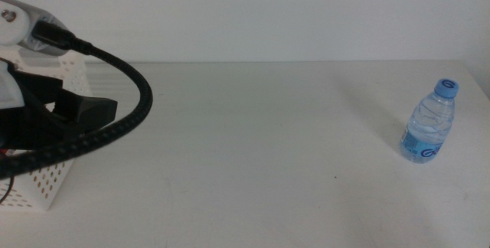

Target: Use arms to grab the bottles and put them into the dustbin to the left of the table.

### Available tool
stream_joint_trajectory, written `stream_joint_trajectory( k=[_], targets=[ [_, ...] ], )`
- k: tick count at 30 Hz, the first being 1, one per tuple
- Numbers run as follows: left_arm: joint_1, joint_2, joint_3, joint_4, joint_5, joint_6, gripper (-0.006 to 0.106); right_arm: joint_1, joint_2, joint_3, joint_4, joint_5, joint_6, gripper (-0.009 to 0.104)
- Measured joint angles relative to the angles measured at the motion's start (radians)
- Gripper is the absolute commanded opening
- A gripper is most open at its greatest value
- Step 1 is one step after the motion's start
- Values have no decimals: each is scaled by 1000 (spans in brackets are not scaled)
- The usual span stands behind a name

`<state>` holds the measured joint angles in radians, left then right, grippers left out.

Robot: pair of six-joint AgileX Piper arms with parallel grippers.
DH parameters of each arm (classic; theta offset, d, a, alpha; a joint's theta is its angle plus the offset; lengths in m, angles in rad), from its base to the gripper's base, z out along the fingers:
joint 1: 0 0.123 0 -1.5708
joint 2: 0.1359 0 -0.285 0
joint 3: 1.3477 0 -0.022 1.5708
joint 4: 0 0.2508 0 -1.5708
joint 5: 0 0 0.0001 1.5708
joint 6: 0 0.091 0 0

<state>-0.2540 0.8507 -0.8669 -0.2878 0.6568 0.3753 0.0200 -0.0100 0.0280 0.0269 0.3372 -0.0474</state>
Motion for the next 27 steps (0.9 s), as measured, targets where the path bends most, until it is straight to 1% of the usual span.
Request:
stream_joint_trajectory(
  k=[2,6,19,23,27],
  targets=[
    [0,0,0,0,0,0,74,0,0,-23,0,28,0,63],
    [0,0,0,-1,0,0,74,0,44,-135,0,84,0,63],
    [0,0,0,-1,0,0,74,0,411,-423,-8,111,0,63],
    [0,0,0,-1,0,0,74,0,518,-481,-15,75,0,63],
    [0,0,0,-1,0,0,74,0,596,-490,-16,-35,0,63]
  ],
)
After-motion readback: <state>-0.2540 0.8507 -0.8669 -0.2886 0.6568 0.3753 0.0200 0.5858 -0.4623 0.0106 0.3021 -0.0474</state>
